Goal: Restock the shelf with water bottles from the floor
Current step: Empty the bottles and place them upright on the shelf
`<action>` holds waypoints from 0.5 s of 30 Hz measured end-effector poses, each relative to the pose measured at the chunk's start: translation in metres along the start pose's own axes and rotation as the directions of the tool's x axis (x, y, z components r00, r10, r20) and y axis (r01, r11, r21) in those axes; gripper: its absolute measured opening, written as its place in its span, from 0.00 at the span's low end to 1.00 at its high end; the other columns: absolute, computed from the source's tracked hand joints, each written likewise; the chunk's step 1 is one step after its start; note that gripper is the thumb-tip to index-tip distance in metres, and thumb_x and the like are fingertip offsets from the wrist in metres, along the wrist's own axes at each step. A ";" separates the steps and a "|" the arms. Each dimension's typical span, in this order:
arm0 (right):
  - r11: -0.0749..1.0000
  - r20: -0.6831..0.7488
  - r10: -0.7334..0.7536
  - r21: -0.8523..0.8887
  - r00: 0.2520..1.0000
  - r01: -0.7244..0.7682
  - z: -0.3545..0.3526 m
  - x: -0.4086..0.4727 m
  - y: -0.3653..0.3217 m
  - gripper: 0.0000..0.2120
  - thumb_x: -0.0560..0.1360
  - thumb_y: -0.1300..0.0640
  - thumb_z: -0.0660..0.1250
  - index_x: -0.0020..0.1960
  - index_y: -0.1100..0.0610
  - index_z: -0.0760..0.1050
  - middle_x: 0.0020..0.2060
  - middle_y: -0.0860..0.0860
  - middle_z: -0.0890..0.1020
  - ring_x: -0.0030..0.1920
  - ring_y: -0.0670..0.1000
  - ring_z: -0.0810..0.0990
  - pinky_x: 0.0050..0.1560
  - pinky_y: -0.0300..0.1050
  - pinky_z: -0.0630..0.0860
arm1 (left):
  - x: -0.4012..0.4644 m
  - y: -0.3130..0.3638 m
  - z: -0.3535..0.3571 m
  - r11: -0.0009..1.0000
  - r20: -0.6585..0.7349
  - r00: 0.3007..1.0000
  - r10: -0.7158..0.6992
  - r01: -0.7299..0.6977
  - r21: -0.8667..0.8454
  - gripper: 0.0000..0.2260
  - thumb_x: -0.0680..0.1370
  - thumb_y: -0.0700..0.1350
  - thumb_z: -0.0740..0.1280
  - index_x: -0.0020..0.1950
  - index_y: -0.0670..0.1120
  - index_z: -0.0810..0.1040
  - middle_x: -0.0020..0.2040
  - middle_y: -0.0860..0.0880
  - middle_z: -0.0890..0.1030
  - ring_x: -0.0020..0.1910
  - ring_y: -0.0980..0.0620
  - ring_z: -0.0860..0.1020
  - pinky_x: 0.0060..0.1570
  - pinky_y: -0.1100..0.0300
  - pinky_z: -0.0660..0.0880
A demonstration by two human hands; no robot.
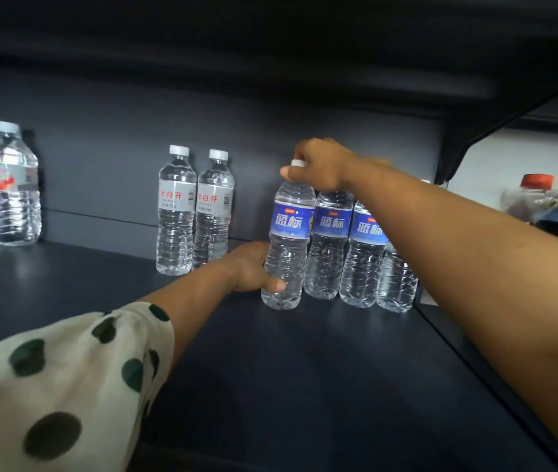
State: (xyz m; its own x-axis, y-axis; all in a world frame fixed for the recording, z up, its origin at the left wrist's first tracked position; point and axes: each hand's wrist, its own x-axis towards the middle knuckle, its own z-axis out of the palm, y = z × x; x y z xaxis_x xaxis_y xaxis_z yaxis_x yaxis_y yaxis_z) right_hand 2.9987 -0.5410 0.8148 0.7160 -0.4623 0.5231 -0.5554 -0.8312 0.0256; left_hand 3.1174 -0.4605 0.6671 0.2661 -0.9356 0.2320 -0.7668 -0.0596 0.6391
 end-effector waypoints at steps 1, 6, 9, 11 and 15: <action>1.000 0.001 0.001 0.000 1.000 -0.001 0.000 0.000 0.000 0.17 0.76 0.42 0.63 0.53 0.56 0.73 0.53 0.56 0.76 0.48 0.55 0.74 0.46 0.44 0.67 | 0.001 -0.001 0.000 1.000 0.001 1.000 -0.005 0.005 -0.001 0.26 0.69 0.42 0.76 0.65 0.46 0.73 0.62 0.49 0.79 0.61 0.48 0.77 0.66 0.47 0.70; 0.999 0.005 0.032 -0.005 0.999 -0.032 -0.004 -0.004 0.000 0.25 0.75 0.37 0.62 0.58 0.57 0.72 0.58 0.58 0.76 0.50 0.55 0.73 0.47 0.45 0.66 | -0.004 0.003 0.000 0.999 -0.012 1.000 -0.012 0.012 0.036 0.26 0.69 0.42 0.77 0.65 0.45 0.73 0.62 0.48 0.79 0.61 0.47 0.77 0.66 0.49 0.70; 0.998 0.004 0.061 -0.022 0.998 -0.061 -0.012 -0.011 -0.001 0.30 0.76 0.35 0.59 0.66 0.58 0.67 0.63 0.59 0.73 0.60 0.59 0.73 0.53 0.48 0.68 | -0.013 0.013 -0.006 0.991 -0.044 0.999 0.000 0.005 0.131 0.27 0.70 0.44 0.77 0.66 0.44 0.72 0.61 0.47 0.78 0.61 0.47 0.76 0.63 0.57 0.70; 0.996 -0.021 0.076 -0.034 0.997 -0.076 -0.020 -0.021 -0.007 0.32 0.77 0.38 0.60 0.70 0.60 0.63 0.67 0.61 0.70 0.66 0.61 0.71 0.58 0.48 0.68 | -0.024 0.021 -0.015 0.985 -0.072 0.997 0.021 -0.008 0.171 0.28 0.70 0.46 0.76 0.67 0.44 0.72 0.63 0.46 0.77 0.62 0.47 0.75 0.62 0.57 0.71; 0.990 -0.079 0.120 -0.063 0.990 -0.125 -0.031 -0.057 -0.029 0.32 0.77 0.41 0.62 0.72 0.60 0.59 0.65 0.63 0.71 0.64 0.63 0.71 0.60 0.50 0.69 | -0.060 0.034 -0.039 0.973 -0.129 0.989 0.069 -0.038 0.228 0.31 0.71 0.46 0.75 0.69 0.39 0.68 0.65 0.44 0.75 0.63 0.45 0.74 0.61 0.58 0.71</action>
State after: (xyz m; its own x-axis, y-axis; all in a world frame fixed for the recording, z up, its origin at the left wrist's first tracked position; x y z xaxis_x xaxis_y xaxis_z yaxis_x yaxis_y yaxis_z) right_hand 2.9609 -0.4806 0.8102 0.6085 -0.5326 0.5883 -0.6658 -0.7460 0.0134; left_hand 3.0981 -0.3927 0.7028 0.2855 -0.8850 0.3678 -0.8892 -0.1015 0.4460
